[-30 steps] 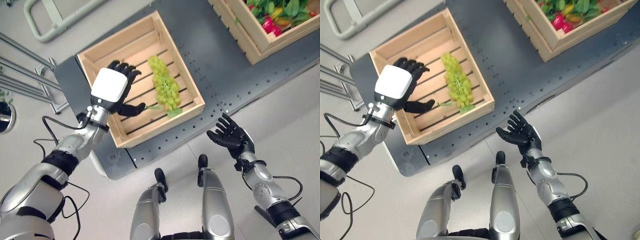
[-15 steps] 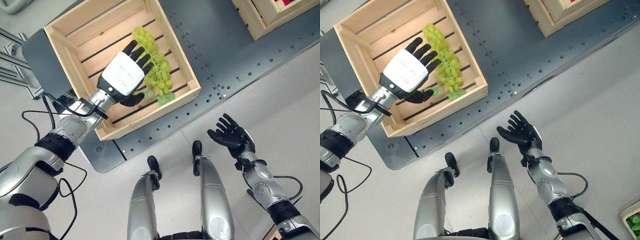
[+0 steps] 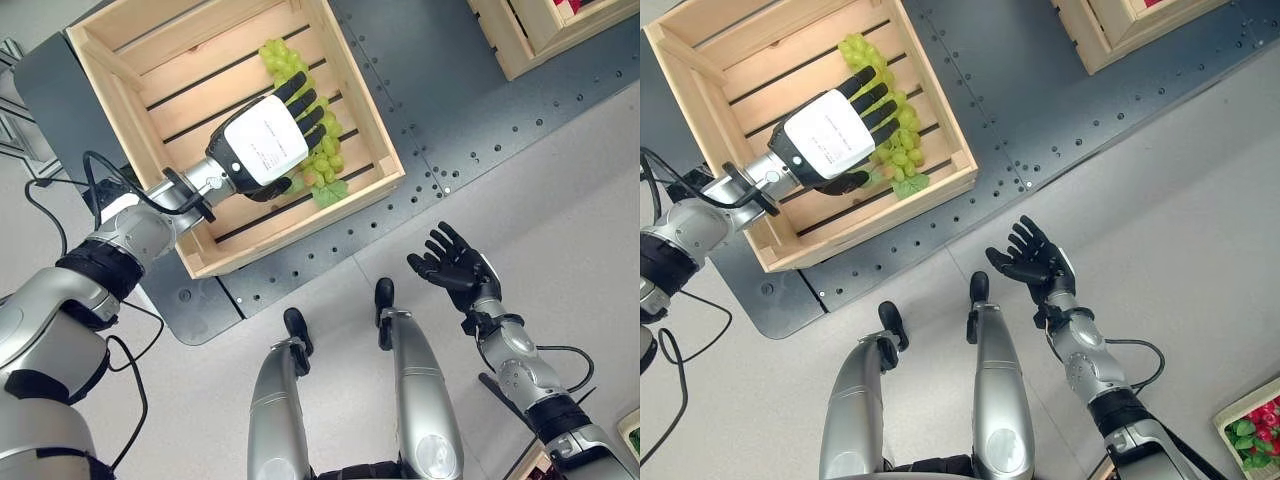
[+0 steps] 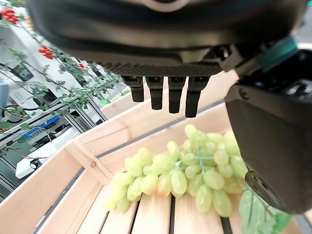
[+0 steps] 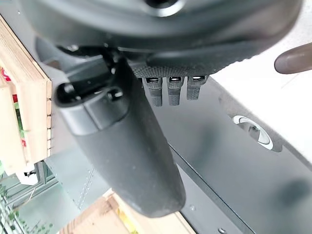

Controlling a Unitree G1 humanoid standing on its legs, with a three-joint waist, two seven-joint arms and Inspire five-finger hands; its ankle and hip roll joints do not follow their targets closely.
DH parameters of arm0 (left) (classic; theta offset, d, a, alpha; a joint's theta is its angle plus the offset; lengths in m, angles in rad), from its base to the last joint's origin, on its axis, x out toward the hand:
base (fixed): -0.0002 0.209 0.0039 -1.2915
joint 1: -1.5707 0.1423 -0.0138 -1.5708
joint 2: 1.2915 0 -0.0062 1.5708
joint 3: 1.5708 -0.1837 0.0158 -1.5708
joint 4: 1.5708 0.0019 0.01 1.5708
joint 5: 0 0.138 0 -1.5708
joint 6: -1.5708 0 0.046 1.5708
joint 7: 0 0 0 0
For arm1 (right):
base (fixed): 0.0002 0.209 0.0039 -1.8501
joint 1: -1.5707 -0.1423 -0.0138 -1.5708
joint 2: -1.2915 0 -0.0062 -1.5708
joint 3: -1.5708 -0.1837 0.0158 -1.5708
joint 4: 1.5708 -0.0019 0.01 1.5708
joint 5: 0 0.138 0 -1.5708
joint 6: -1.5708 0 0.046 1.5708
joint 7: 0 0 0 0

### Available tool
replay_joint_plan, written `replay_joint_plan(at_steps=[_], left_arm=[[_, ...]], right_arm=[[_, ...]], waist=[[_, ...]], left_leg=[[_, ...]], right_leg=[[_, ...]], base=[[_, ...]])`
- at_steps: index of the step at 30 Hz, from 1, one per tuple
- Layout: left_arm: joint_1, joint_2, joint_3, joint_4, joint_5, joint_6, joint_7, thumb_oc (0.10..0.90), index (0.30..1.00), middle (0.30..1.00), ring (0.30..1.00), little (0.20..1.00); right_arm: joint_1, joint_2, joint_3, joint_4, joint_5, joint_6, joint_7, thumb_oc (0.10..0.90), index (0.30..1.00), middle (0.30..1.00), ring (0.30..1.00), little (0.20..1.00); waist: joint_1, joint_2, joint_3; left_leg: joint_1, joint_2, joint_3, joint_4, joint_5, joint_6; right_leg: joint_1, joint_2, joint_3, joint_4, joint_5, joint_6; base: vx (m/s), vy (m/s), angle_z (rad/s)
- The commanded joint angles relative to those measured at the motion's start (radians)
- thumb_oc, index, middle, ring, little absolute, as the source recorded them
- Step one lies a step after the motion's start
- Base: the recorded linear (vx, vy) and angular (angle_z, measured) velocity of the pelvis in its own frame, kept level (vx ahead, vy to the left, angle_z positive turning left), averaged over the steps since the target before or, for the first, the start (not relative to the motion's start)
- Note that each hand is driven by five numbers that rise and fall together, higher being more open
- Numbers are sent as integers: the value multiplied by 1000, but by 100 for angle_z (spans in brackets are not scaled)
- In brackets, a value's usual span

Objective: Pick up the fruits from the basket on one side to the basket on the other side

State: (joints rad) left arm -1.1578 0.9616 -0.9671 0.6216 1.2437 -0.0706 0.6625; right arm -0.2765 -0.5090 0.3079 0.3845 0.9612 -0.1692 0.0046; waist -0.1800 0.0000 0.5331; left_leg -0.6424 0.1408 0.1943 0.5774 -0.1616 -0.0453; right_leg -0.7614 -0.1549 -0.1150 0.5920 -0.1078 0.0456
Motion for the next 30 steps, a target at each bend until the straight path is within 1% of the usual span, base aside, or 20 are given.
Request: replay_joint_plan(at_steps=[1, 4, 6, 9, 10, 13, 14, 19, 22, 23, 26, 28, 29, 30], left_arm=[[-119, 105, 37, -30, -2, 89, 13, 800, 900, 900, 900, 900], [-161, 90, 27, -20, -6, 116, -18, 800, 900, 900, 900, 900], [-183, 72, 15, -5, 12, 125, -83, 800, 900, 900, 900, 900], [-207, 59, -5, 8, 22, 133, -144, 800, 900, 900, 900, 900], [-213, 52, -11, 14, 23, 147, -176, 800, 900, 900, 900, 900], [-219, 47, -18, 17, 31, 150, -211, 800, 900, 900, 900, 900], [-225, 44, -23, 20, 21, 151, -251, 800, 900, 900, 900, 900], [-243, 26, -38, 8, 17, 149, -265, 800, 900, 900, 900, 900], [-257, 4, -42, 27, 28, 144, -291, 800, 900, 900, 900, 900], [-266, -10, -51, 42, 31, 126, -311, 800, 900, 900, 900, 900], [-276, -18, -62, 56, 30, 113, -297, 800, 900, 900, 900, 900], [-282, -26, -68, 60, 35, 97, -268, 800, 900, 900, 900, 900], [-286, -29, -70, 63, 39, 81, -225, 800, 900, 900, 900, 900], [-286, -30, -68, 63, 42, 77, -215, 800, 900, 900, 900, 900]], right_arm=[[2, -3, -30, -111, 51, -93, -12, 800, 900, 900, 900, 900], [16, 1, -27, -113, 49, -101, 6, 800, 900, 900, 900, 900], [14, 4, -26, -109, 49, -107, 14, 800, 900, 900, 900, 900], [4, 7, -25, -109, 57, -116, 17, 800, 900, 900, 900, 900], [0, 11, -22, -122, 52, -121, 8, 800, 900, 900, 900, 900], [3, 16, -22, -139, 50, -123, -5, 800, 900, 900, 900, 900], [4, 19, -21, -144, 49, -123, -13, 800, 900, 900, 900, 900], [15, 25, -24, -143, 51, -128, -9, 800, 900, 900, 900, 900], [16, 33, -21, -132, 55, -146, -6, 800, 900, 900, 900, 900], [14, 36, -21, -133, 57, -156, -6, 800, 900, 900, 900, 900], [10, 34, -22, -137, 60, -164, -2, 800, 900, 900, 900, 900], [15, 37, -21, -143, 53, -164, -4, 800, 900, 900, 900, 900], [20, 38, -21, -146, 48, -162, -5, 800, 900, 900, 900, 900], [22, 38, -21, -146, 48, -163, -4, 800, 900, 900, 900, 900]], waist=[[-1, -21, -13], [-6, -23, -13], [-9, -24, -13], [-9, -25, -13], [-12, -26, -13], [-15, -27, -13], [-18, -27, -13], [-24, -29, -13], [-27, -32, -13], [-31, -34, -13], [-36, -37, -13], [-40, -37, -13], [-43, -37, -13], [-44, -37, -13]], left_leg=[[-7, -23, 70, -24, -4, 41], [-16, -24, 78, -28, -2, 44], [-20, -25, 81, -33, 0, 44], [-24, -29, 84, -43, 4, 45], [-30, -29, 89, -47, 7, 45], [-38, -27, 95, -51, 8, 44], [-44, -28, 99, -53, 9, 43], [-60, -32, 105, -65, 15, 45], [-71, -34, 108, -73, 20, 46], [-80, -34, 108, -73, 21, 46], [-95, -34, 109, -72, 24, 44], [-110, -33, 111, -69, 26, 43], [-115, -33, 111, -69, 27, 42], [-116, -34, 112, -69, 27, 42]], right_leg=[[50, 15, 31, -18, -10, 19], [37, 21, 37, -25, -1, 23], [31, 23, 40, -29, 3, 25], [25, 25, 41, -38, 9, 28], [17, 26, 41, -45, 14, 30], [7, 28, 42, -52, 20, 32], [0, 29, 42, -59, 24, 34], [-19, 33, 45, -72, 33, 36], [-29, 38, 45, -83, 39, 36], [-36, 41, 46, -88, 44, 38], [-47, 44, 46, -94, 49, 39], [-63, 45, 48, -92, 52, 38], [-69, 45, 50, -93, 54, 39], [-71, 45, 50, -93, 54, 38]], base=[[4, 12, -3], [0, 0, 0], [3, -3, -2], [0, -15, 0], [0, -42, 1], [7, -30, -4], [10, -8, -7], [18, -13, -9], [17, -46, -7], [11, -40, 1], [3, -13, 0], [16, -15, -1], [0, 0, 0], [0, 0, 0]])
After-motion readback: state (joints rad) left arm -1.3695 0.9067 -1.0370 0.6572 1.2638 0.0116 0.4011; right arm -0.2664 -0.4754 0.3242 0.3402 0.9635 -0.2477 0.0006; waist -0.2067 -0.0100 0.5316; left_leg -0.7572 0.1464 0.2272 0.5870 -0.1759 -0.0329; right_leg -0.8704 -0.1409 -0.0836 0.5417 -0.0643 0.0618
